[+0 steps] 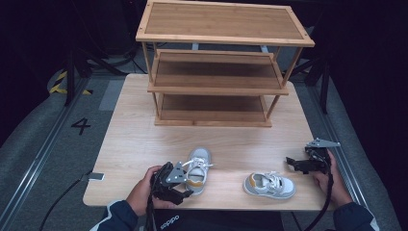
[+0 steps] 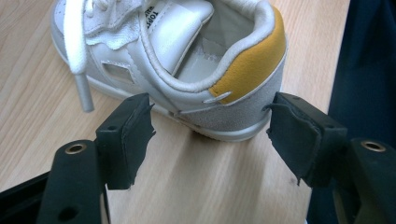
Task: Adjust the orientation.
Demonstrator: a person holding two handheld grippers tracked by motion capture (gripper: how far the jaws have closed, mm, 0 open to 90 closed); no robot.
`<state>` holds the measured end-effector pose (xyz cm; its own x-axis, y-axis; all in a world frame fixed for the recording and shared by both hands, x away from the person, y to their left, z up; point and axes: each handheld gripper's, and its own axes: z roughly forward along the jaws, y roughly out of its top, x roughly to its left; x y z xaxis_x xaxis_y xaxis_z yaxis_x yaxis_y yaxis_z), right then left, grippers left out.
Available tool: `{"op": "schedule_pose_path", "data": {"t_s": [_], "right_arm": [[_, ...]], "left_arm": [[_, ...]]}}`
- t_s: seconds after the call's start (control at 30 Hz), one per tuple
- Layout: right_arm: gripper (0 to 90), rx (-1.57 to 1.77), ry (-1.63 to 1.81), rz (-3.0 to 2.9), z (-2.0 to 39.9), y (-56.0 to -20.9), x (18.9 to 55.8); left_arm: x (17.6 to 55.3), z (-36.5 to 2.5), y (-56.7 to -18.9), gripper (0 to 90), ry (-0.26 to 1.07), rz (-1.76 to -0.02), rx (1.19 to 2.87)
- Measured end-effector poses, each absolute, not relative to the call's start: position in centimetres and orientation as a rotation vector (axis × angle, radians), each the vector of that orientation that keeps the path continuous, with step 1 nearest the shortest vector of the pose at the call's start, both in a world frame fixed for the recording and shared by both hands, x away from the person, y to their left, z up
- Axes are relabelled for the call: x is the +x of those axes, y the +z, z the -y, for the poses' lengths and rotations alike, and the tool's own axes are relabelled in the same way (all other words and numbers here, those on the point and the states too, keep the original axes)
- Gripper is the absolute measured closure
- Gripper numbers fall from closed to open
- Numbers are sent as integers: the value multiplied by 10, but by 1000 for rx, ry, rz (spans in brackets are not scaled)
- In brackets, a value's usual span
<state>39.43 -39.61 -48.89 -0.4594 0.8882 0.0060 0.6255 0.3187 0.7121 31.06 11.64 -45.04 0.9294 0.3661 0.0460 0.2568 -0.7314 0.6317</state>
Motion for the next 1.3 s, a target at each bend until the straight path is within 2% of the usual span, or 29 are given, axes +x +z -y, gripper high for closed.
{"op": "schedule_pose_path", "data": {"t_s": [0.23, 0.37, 0.5, 0.6, 0.7, 0.83, 1.07, 1.13, 1.3], "right_arm": [[5, 1345, 929, -2205, 396, -489, 394], [5, 1343, 928, -2205, 396, -489, 394], [5, 1341, 927, -2206, 396, -489, 394], [5, 1342, 928, -2206, 396, -489, 394], [5, 1341, 927, -2206, 396, -489, 394], [5, 1334, 926, -2208, 396, -489, 394], [5, 1331, 927, -2210, 396, -489, 394], [5, 1326, 932, -2218, 396, -489, 393], [4, 1309, 939, -2234, 396, -489, 394]], "left_arm": [[318, -104, -446, 308, 219, -434, 2450], [313, -108, -438, 354, 223, -430, 2415], [305, -107, -423, 373, 271, -352, 2426], [305, -105, -417, 373, 250, -325, 2407], [307, -91, -416, 373, 268, -230, 2484], [313, -79, -417, 377, 241, -187, 2523], [329, -54, -428, 396, 195, -110, 2702], [335, -44, -431, 416, 122, -86, 2779], [339, -38, -430, 513, 29, 7, 2810]]}}
